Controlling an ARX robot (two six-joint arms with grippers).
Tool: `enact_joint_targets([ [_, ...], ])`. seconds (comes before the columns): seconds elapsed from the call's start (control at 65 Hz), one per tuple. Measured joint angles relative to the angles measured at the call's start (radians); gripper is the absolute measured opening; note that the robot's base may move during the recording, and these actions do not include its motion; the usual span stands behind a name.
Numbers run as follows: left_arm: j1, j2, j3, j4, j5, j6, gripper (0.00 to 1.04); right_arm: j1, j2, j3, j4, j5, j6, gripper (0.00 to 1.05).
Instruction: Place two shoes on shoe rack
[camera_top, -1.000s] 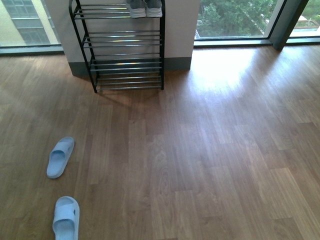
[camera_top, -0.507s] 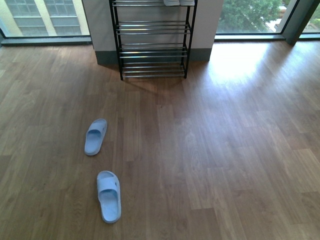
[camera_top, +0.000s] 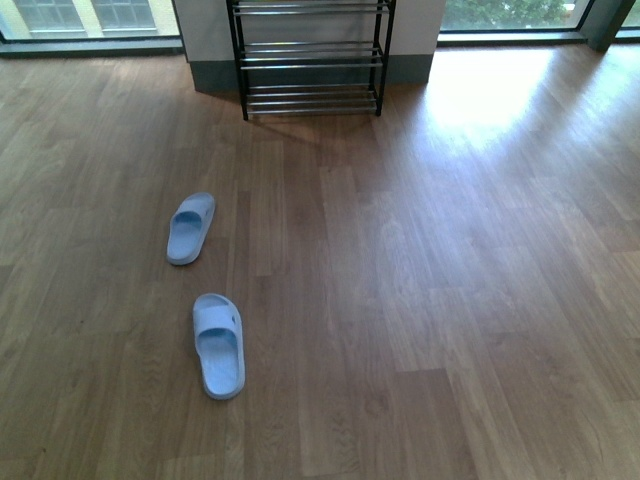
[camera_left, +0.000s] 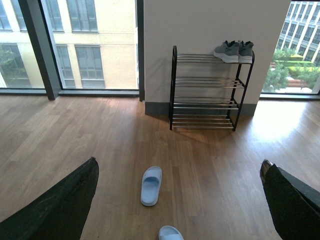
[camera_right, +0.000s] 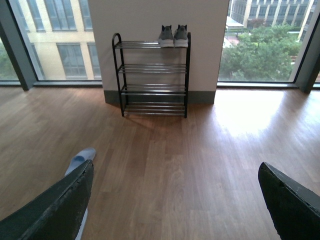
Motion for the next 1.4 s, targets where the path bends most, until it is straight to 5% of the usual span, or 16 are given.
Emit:
enact_joint_targets([
  [1.399, 0.0, 0.0, 0.0, 0.0, -0.003, 0.0, 0.95, 0.0, -0.002, 0.0, 0.0, -0.001, 0.0, 0.95],
])
